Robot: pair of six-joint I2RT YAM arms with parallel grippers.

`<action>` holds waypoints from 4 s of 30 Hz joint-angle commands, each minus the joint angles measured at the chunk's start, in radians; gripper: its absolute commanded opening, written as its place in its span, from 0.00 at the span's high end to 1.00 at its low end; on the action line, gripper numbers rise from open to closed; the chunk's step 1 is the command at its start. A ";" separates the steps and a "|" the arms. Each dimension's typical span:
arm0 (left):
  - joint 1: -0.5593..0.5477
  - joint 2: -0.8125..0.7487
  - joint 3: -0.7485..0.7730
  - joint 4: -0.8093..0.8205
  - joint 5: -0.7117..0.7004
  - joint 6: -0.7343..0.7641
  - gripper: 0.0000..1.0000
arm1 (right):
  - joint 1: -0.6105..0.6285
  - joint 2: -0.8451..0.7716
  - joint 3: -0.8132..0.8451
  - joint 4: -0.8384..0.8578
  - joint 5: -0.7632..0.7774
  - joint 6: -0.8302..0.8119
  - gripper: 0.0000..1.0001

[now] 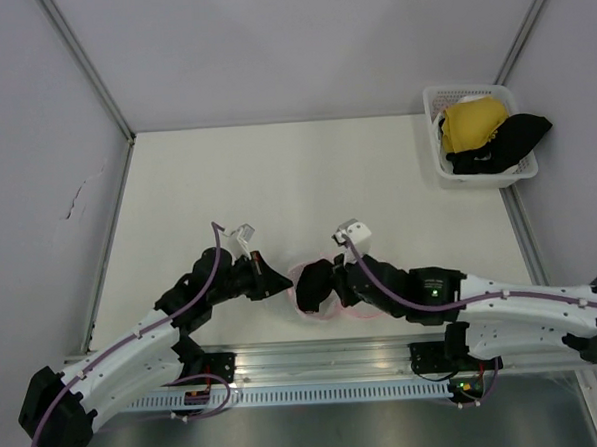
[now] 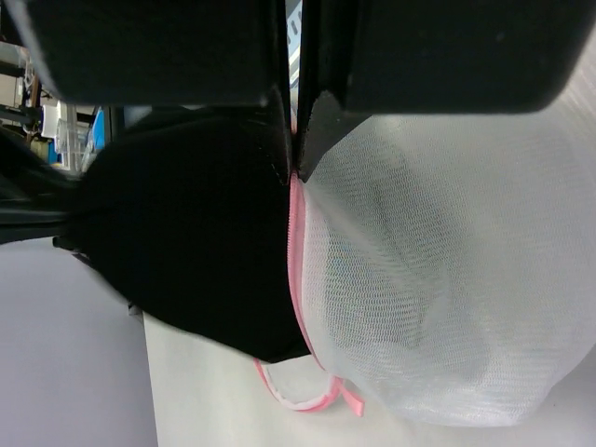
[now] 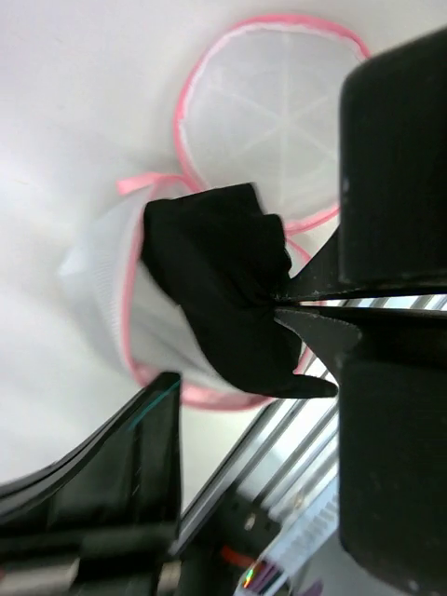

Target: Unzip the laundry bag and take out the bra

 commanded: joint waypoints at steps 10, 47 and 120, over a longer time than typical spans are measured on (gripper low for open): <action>-0.002 0.018 0.004 0.033 0.003 -0.028 0.98 | -0.010 -0.272 0.146 -0.060 0.712 0.033 1.00; -0.002 -0.037 0.074 -0.082 0.008 0.007 0.98 | -1.353 1.033 1.269 0.230 0.299 -0.326 0.96; -0.001 -0.111 -0.061 0.007 -0.026 -0.059 0.98 | -0.205 0.024 -0.447 -0.022 0.161 0.582 0.99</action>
